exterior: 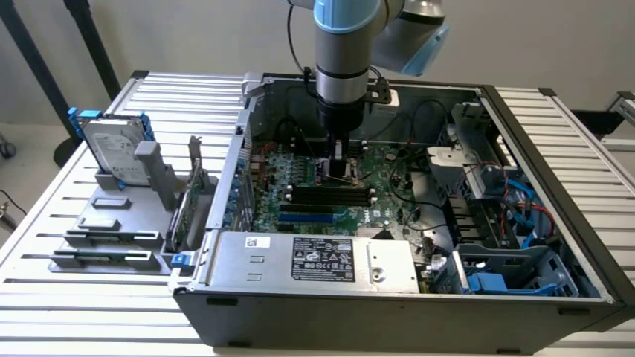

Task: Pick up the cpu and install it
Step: 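Place the cpu into insertion slot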

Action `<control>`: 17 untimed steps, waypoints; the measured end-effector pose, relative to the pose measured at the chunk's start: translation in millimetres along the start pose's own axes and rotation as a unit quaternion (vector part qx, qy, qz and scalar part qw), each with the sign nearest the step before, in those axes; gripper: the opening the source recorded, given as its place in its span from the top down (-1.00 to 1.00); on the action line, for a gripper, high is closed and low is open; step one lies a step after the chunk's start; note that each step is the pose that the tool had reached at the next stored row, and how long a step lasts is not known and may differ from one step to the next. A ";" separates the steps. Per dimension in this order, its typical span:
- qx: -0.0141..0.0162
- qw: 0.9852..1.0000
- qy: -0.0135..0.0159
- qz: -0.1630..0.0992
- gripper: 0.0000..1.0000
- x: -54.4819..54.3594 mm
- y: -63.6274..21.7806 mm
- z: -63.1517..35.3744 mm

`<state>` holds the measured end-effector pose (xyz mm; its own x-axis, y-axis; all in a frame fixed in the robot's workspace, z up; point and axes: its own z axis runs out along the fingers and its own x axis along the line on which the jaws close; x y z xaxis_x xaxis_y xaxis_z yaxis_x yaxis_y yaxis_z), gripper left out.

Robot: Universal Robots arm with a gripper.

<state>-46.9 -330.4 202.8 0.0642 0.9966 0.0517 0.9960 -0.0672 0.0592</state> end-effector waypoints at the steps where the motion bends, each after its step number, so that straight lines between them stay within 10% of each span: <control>1: 0.000 1.000 0.000 0.000 -0.09 0.4 0.0 0.3; 17: 0.000 1.000 -0.005 -0.009 -0.09 2.0 -0.1 4.0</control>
<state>-46.7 -328.3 198.9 0.0478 0.9980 0.0404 0.9970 -0.0501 0.0598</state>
